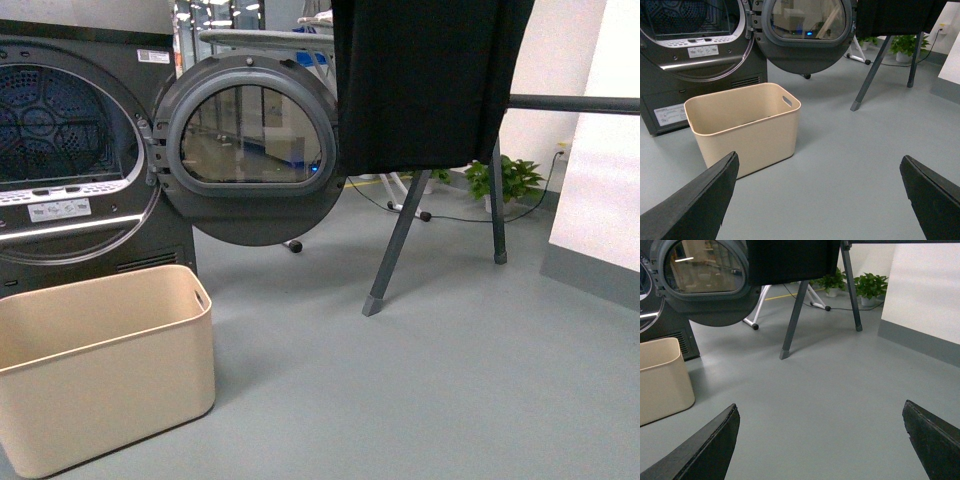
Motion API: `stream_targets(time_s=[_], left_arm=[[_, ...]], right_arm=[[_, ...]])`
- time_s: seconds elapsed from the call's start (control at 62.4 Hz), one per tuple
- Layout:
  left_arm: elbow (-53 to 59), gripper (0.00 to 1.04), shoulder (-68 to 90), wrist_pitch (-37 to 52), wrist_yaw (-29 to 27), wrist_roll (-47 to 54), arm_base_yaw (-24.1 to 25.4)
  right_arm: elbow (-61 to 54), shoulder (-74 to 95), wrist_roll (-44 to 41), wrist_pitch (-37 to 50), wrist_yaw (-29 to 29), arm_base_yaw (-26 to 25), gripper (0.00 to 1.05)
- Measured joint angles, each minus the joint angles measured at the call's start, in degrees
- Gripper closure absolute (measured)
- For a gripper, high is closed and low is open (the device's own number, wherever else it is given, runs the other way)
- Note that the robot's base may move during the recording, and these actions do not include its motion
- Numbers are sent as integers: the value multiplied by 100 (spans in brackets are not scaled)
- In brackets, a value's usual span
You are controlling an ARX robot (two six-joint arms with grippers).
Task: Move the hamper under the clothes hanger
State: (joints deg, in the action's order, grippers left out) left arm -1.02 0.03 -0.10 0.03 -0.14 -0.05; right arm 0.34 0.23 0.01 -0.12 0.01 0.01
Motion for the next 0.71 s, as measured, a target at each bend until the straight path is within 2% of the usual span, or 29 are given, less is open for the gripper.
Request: stream_targets(time_s=[0.705], left_arm=[[0, 7, 7, -2, 11, 0, 0]], right_arm=[[0, -2, 0, -9, -7, 2, 8]])
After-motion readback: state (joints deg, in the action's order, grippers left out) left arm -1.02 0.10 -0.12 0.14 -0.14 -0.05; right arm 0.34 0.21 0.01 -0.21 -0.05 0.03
